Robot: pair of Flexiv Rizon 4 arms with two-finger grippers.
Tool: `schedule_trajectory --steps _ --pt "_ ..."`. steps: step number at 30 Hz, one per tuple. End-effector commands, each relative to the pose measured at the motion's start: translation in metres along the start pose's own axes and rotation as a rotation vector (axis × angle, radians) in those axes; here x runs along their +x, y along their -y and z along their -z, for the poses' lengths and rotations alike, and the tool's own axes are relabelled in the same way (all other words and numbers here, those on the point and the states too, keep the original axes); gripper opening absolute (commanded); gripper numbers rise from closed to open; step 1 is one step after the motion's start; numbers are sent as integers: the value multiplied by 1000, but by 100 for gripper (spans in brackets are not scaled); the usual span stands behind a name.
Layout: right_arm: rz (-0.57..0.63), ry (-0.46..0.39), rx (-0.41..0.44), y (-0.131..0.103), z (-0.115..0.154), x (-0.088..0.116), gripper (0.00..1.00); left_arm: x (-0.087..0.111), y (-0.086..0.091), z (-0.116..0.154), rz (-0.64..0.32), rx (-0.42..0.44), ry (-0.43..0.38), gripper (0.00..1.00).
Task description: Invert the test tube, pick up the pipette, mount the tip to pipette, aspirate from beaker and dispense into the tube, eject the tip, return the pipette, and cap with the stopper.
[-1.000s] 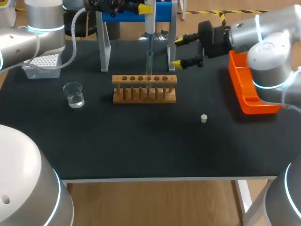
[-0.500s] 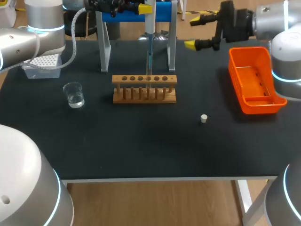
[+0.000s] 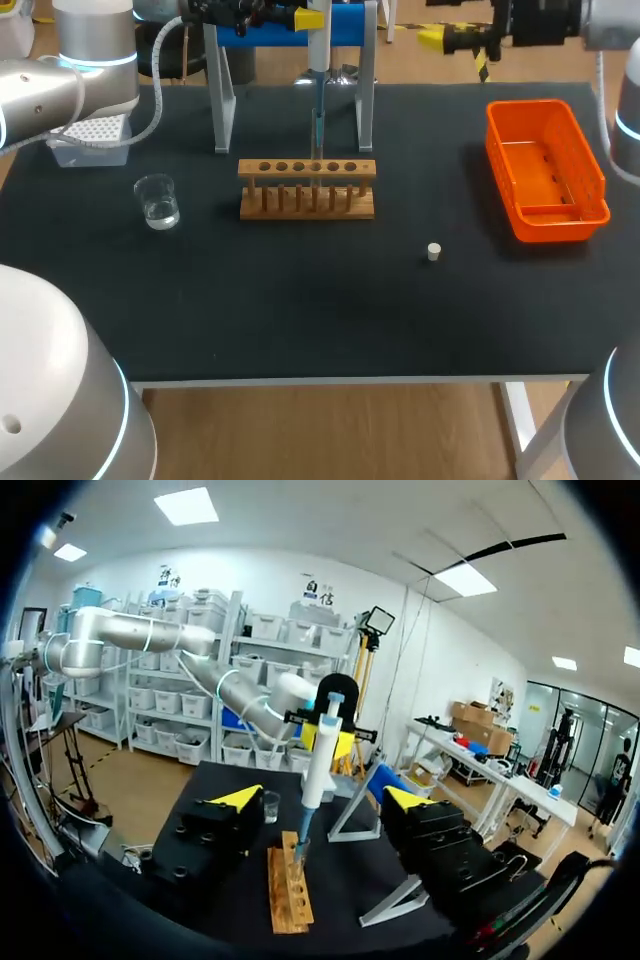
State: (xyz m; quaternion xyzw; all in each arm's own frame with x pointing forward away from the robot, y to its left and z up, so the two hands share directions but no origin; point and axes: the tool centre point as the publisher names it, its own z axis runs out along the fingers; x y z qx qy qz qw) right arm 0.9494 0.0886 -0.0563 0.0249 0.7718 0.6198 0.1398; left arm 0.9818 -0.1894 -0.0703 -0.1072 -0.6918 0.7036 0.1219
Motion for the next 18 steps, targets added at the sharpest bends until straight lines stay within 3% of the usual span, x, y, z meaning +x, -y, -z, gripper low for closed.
schedule_trajectory --steps 1,18 --pt "15 -8 0 -16 -5 -5 0 -3 0 2 1 0 -9 0" --pt "-62 -111 -84 -66 -53 -23 0 -3 0 2 1 0 -9 0"
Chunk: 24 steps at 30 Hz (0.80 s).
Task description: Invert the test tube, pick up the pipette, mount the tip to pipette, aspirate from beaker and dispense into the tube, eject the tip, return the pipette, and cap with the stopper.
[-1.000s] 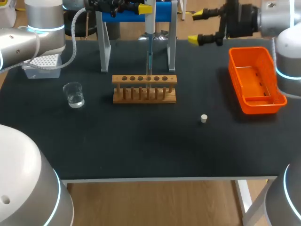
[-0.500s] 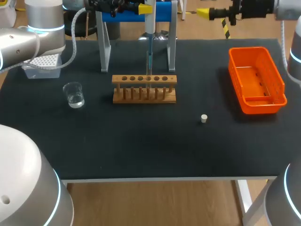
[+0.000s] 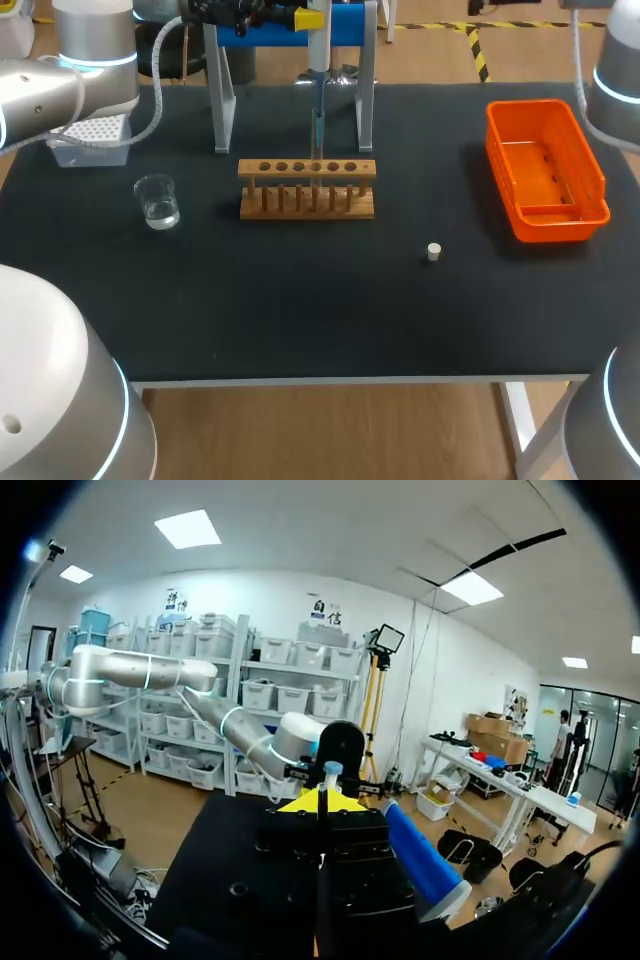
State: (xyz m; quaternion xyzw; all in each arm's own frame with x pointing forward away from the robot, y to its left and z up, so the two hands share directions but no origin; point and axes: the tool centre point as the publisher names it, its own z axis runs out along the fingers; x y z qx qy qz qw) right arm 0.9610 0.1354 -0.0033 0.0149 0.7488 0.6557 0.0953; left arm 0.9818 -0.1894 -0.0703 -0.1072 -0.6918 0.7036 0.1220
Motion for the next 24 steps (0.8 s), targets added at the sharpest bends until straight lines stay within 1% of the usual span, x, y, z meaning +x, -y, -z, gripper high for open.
schedule_trajectory --steps 1,9,19,24 --pt "-18 -43 -4 -8 -19 -14 0 -3 0 2 1 -1 -9 0" --pt "-48 -84 -17 -21 -43 -14 0 -3 0 2 1 -1 -9 0" --pt "-75 -121 -21 -27 -64 -9 0 -3 0 2 1 -1 -9 0" --pt "-83 -147 -17 -25 -75 -3 0 -3 0 2 1 -1 -9 0"
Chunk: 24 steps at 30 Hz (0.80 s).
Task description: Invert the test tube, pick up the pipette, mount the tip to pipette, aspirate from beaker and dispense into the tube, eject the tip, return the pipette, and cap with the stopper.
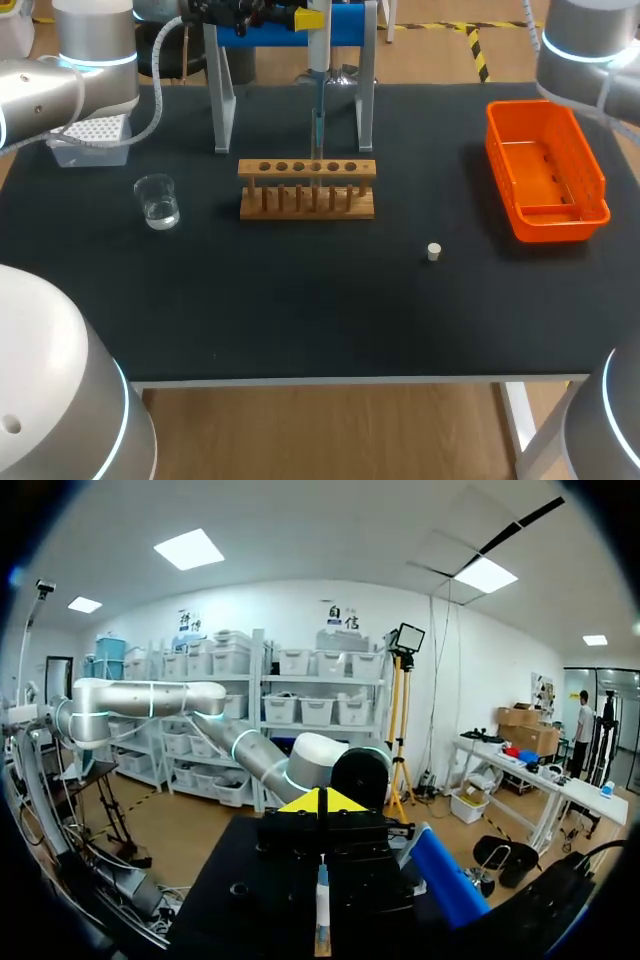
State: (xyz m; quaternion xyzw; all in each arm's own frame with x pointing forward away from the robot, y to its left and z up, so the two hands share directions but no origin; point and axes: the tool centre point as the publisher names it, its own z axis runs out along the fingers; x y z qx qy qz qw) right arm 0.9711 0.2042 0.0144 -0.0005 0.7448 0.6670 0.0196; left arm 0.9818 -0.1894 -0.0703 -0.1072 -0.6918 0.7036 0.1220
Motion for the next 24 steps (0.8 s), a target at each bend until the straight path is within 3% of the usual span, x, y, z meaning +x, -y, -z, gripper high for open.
schedule_trajectory --steps 1,24 --pt "-6 -17 7 2 -10 -2 0 -3 0 2 1 -1 -9 0" --pt "-27 -42 24 14 -31 -2 0 -3 0 2 1 -1 -9 0"
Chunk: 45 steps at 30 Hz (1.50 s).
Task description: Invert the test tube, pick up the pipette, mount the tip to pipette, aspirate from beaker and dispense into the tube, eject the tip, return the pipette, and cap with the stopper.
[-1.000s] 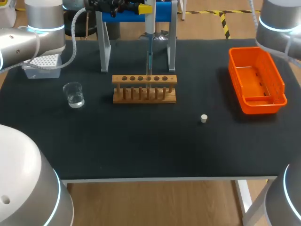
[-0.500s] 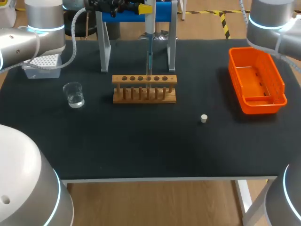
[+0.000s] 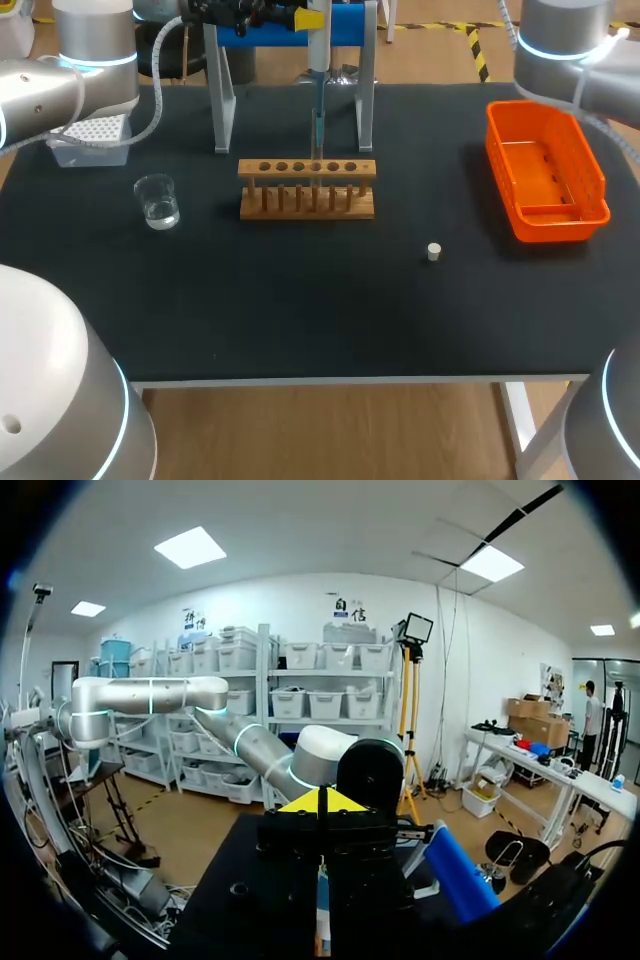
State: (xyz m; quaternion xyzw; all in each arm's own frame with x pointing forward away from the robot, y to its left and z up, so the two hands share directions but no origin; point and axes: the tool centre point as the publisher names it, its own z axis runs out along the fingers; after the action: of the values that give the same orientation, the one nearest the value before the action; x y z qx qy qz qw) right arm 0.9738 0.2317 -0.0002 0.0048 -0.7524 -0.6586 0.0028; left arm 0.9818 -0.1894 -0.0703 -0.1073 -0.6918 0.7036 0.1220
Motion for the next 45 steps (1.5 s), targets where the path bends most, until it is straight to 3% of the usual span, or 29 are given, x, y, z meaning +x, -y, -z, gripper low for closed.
schedule_trajectory --steps 1,45 --pt "-5 -2 2 3 -2 -1 0 -3 0 2 1 -1 -9 0" --pt "-64 -10 9 33 -7 4 0 -3 0 2 1 -1 -9 0"
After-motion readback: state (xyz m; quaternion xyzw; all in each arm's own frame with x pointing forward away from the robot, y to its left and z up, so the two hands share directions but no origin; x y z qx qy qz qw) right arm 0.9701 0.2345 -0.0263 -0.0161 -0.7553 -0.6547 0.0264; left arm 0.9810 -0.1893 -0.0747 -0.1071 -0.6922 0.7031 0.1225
